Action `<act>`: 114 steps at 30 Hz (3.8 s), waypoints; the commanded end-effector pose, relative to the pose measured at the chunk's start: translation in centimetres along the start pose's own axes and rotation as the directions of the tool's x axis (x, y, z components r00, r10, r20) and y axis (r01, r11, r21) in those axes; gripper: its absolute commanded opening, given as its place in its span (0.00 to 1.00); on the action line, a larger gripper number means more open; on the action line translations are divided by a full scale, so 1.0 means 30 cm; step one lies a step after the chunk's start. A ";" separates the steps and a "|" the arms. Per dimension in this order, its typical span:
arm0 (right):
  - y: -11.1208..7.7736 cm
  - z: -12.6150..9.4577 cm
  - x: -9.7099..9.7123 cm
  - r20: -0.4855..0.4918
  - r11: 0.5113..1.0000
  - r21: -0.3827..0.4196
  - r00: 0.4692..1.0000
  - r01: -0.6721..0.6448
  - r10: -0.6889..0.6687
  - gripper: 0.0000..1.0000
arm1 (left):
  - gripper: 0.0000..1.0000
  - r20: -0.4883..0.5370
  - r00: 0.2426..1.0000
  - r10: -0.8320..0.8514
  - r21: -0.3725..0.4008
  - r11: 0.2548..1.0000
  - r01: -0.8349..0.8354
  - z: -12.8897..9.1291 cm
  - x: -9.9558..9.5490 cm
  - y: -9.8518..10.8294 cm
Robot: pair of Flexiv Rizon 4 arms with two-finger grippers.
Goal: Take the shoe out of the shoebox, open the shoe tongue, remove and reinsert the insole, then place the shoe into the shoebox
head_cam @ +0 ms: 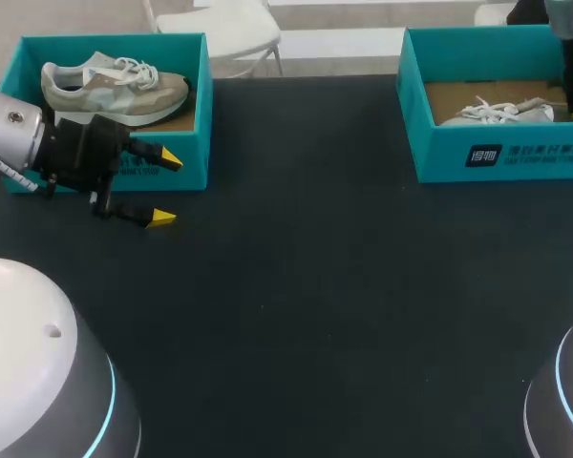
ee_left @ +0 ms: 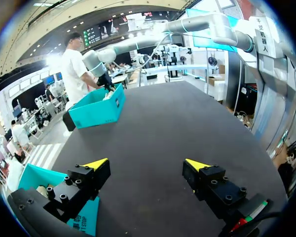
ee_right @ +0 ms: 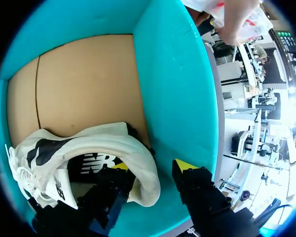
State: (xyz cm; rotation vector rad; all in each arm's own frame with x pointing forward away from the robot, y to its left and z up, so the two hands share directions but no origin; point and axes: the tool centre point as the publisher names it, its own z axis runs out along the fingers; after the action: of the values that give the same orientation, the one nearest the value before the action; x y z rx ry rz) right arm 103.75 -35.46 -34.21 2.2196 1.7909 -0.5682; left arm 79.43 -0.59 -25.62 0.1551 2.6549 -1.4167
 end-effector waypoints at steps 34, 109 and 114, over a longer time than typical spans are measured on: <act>-0.359 -0.498 0.135 -0.232 0.977 -0.202 0.965 0.072 -0.119 0.96 | 1.00 -0.001 1.000 0.000 -0.004 1.000 0.000 -0.003 0.002 -0.002; -0.382 -0.510 0.144 -0.248 0.977 -0.206 0.962 0.060 -0.112 1.00 | 1.00 -0.627 -0.210 0.750 0.163 -0.137 -0.977 -0.519 -0.730 0.223; -0.382 -0.510 0.144 -0.248 0.977 -0.206 0.962 0.060 -0.112 1.00 | 1.00 -0.680 -0.239 0.694 0.202 -0.136 -0.970 -0.594 -0.838 0.321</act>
State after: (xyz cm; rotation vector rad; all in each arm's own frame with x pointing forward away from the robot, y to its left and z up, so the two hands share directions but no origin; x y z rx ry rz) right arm 95.77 -22.74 -21.65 2.1686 1.9810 -0.1129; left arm 102.38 17.73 -19.41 2.0679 1.8753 -0.1388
